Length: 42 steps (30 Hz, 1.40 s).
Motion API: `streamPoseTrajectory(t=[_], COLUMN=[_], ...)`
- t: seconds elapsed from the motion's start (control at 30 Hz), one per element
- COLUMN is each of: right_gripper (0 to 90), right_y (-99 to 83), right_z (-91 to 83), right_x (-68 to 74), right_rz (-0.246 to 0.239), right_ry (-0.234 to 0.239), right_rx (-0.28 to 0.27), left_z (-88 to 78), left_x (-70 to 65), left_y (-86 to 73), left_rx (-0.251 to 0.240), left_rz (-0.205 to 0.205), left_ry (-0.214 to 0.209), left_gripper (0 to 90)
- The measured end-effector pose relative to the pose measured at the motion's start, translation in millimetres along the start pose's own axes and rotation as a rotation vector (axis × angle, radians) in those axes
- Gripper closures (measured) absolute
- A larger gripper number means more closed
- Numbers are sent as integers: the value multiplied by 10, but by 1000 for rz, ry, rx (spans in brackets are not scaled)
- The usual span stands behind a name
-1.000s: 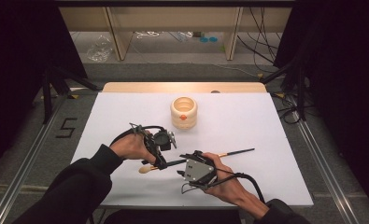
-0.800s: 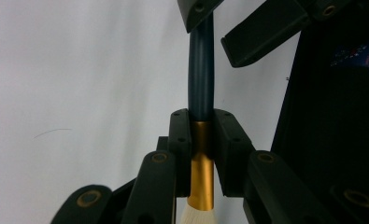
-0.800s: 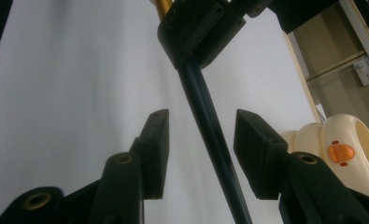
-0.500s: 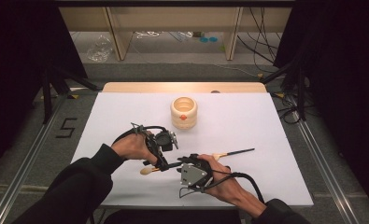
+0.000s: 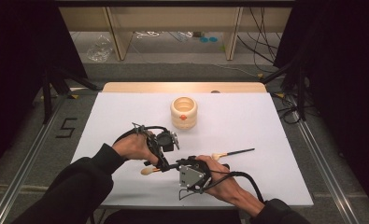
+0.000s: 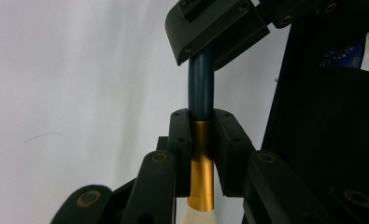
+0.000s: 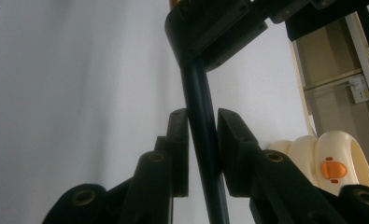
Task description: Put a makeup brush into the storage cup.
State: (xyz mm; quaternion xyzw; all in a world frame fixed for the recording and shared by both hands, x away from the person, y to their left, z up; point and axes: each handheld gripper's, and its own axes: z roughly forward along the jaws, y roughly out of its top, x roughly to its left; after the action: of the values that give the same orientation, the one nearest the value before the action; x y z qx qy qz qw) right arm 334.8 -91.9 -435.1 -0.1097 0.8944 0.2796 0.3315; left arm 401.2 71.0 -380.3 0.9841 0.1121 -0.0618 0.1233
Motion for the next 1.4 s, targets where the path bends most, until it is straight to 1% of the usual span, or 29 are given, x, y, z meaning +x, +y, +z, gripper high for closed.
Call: streamPoseTrajectory(t=[0.07, 0.1, 0.13, 0.27, 0.3, 0.33, 0.4, 0.57, 0.6, 0.63, 0.67, 0.77, 0.83, 0.9, 0.93, 0.97, 1.0, 1.03, 1.07, 1.1, 1.13, 1.17, 1.2, 1.23, 1.27, 1.3, 1.33, 1.37, 1.4], right_gripper=[771, 776, 780, 789, 790, 791, 791, 792, 792, 792, 792, 793, 794, 794, 795, 795, 795, 795, 795, 795, 795, 795, 795, 796, 795, 795, 795, 795, 795], right_y=[2, 1, 0, -1, -2, -2, -2, 2, 4, 5, 6, 9, 7, 5, 4, 1, 1, 2, 2, 2, -4, -21, -21, -33, -44, -57, -71, -84, -98], right_z=[1, 9, 6, 8, 11, 17, 12, 17, 21, 22, 11, 12, 7, 9, 2, 3, 3, 1, -5, -5, -4, -3, -3, -5, -10, -16, -28, -30, -23], right_x=[14, 11, 16, 21, 24, 19, 26, 31, 27, 32, 52, 61, 61, 33, 35, 22, 22, 21, 21, 21, 13, -4, -4, -12, -21, -32, -41, -97, -131], right_rz=[-1, -14, -12, -33, -35, -50, -40, -47, -59, -55, -26, -23, -21, -43, -35, -46, -46, -45, -39, -39, -43, -42, -42, -34, -29, -25, -16, -72, -103], right_ry=[-7, 8, 3, 9, 13, 25, 20, 29, 36, 35, 40, 34, 30, 15, 12, 18, 18, 18, 16, 16, 19, 22, 22, 23, 18, 16, 6, -16, -5], right_rx=[7, 1, 6, 9, 10, 7, 13, 18, 17, 22, 46, 49, 47, 22, 23, 11, 11, 9, 14, 14, 12, 11, 11, 12, 15, 15, 18, -1, -16], left_z=[-4, -5, -6, 4, 6, 9, 14, 20, 23, 25, 25, 22, 5, -17, -22, -31, -37, -41, -52, -67, -80, -95, -109, -128, -143, -182, -196, -236, -266], left_x=[7, 10, 16, 12, 13, 14, 13, 6, 5, 5, 7, 7, 15, 23, 22, 19, 23, 22, 21, 25, 25, 28, 25, 22, 10, 21, 7, 17, 21], left_y=[3, 3, 2, 11, 14, 16, 21, 28, 30, 31, 34, 33, 24, 16, 11, 5, 2, -2, -4, -6, -10, -15, -18, -23, -29, -39, -52, -68, -89], left_rx=[-1, -2, -1, 1, 4, 6, 10, 17, 15, 15, 20, 20, 10, -3, -14, -12, -12, -22, -32, -41, -57, -63, -75, -89, -118, -123, -171, -175, -194], left_rz=[6, 4, 5, 4, 5, 6, 7, -11, -16, -19, -20, -29, -30, -36, -42, -41, -31, -29, -40, -47, -53, -49, -48, -48, -62, -52, -83, -78, -81], left_ry=[1, -1, -5, -10, -10, -11, -12, -23, -23, -23, -26, -30, -34, -32, -35, -38, -37, -35, -30, -27, -25, -29, -21, -6, 9, 24, 35, 42, 56], left_gripper=[779, 779, 779, 779, 779, 779, 779, 778, 778, 778, 778, 777, 776, 775, 774, 768, 768, 756, 707, 707, 678, 613, 613, 575, 543, 520, 504, 495, 487])
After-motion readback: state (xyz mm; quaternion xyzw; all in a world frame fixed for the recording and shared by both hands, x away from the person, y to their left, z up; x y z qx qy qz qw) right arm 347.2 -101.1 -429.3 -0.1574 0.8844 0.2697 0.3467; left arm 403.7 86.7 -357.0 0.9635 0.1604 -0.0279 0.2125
